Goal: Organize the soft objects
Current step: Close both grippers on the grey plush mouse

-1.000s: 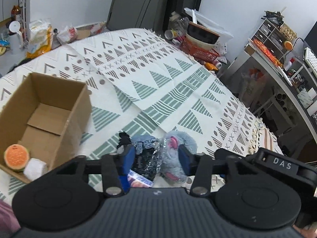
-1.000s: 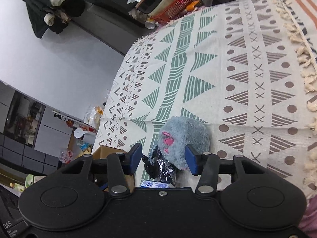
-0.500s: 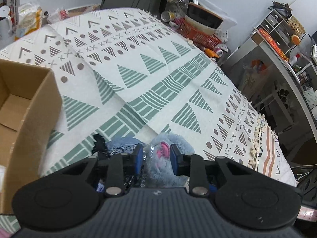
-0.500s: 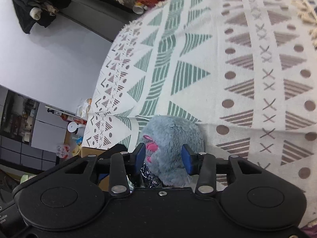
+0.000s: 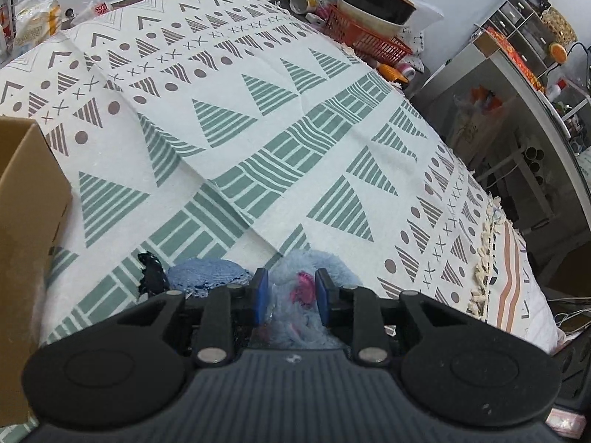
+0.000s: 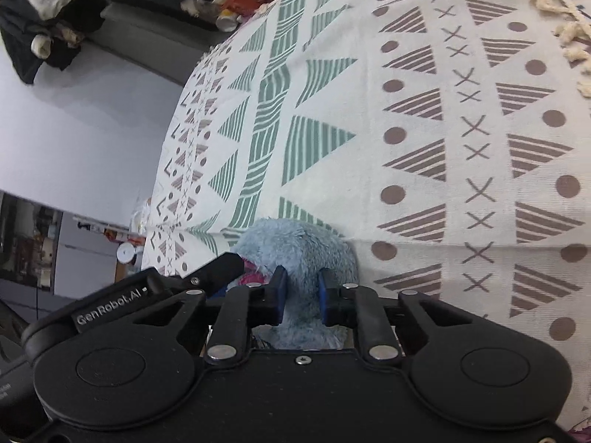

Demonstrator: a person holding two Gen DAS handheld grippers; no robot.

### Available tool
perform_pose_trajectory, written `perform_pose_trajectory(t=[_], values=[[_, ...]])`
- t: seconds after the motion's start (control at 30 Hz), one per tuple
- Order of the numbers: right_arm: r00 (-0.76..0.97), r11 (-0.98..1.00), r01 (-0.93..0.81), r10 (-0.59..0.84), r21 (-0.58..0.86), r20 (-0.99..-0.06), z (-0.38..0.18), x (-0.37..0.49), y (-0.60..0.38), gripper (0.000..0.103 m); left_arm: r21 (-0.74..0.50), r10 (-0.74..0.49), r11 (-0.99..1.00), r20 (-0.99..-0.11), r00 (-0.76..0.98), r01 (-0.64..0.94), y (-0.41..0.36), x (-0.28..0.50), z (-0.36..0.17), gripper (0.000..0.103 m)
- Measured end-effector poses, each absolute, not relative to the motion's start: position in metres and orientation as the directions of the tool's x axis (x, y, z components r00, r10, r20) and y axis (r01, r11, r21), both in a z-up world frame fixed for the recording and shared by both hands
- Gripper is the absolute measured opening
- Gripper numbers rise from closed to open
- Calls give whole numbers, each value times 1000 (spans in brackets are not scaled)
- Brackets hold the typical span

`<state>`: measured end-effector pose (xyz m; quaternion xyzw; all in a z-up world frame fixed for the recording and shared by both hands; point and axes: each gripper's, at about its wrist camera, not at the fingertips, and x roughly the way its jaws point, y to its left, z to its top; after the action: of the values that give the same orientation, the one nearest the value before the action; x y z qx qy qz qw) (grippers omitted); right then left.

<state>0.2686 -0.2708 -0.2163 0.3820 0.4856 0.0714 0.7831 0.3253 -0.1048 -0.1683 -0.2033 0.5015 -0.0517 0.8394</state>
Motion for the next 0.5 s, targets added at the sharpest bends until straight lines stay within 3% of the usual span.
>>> perform_pose_trajectory(t=[0.37, 0.5], values=[[563, 680, 266, 467, 684, -682, -212, 259, -283, 11, -372, -287, 923, -836, 468, -100, -124, 317, -174, 26], [576, 685, 242, 469, 688, -669, -205, 254, -282, 11, -375, -286, 922, -826, 486, -95, -122, 311, -169, 17]])
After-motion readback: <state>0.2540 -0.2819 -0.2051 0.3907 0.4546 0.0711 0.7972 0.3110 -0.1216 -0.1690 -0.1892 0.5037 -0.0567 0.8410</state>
